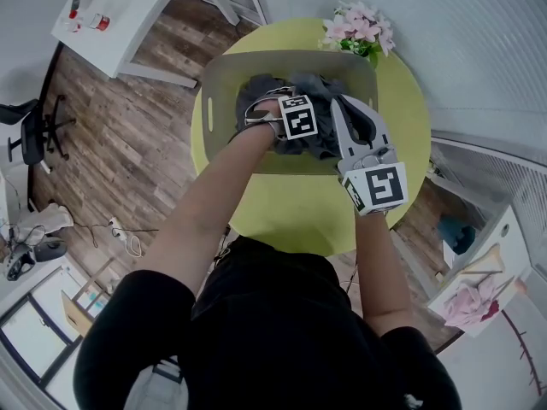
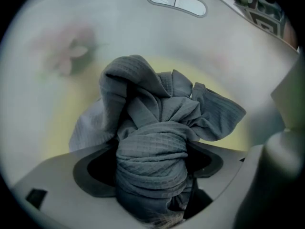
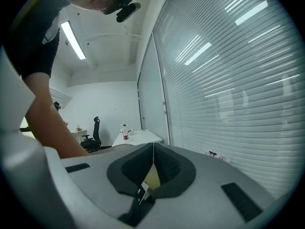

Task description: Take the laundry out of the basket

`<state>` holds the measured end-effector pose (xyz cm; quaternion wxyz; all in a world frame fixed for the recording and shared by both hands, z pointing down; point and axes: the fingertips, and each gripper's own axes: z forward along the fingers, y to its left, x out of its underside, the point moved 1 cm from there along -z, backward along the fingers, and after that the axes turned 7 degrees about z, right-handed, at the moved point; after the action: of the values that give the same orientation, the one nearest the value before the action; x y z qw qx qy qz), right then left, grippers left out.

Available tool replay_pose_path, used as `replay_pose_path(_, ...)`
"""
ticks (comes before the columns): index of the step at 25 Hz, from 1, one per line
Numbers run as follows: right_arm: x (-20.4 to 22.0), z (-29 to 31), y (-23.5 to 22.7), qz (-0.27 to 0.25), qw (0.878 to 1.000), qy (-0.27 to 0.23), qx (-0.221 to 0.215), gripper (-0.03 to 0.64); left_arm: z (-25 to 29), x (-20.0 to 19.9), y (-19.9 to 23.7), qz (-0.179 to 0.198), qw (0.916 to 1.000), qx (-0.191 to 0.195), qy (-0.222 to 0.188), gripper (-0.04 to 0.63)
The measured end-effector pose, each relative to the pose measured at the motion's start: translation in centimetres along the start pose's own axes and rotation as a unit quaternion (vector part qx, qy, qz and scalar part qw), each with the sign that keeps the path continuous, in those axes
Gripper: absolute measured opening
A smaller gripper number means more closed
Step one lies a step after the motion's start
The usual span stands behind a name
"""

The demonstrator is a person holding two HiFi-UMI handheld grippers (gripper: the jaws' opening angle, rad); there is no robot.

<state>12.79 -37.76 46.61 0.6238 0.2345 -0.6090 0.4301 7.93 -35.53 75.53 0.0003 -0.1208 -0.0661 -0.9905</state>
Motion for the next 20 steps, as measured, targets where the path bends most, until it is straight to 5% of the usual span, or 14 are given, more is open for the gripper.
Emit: replay_pose_path(20,-0.1,-0.4,-0.8,0.013,1.000,0.000,0.012,0.023,1.1,0.0,0.1,0.016,0.9998,0.012,0.001,0.426)
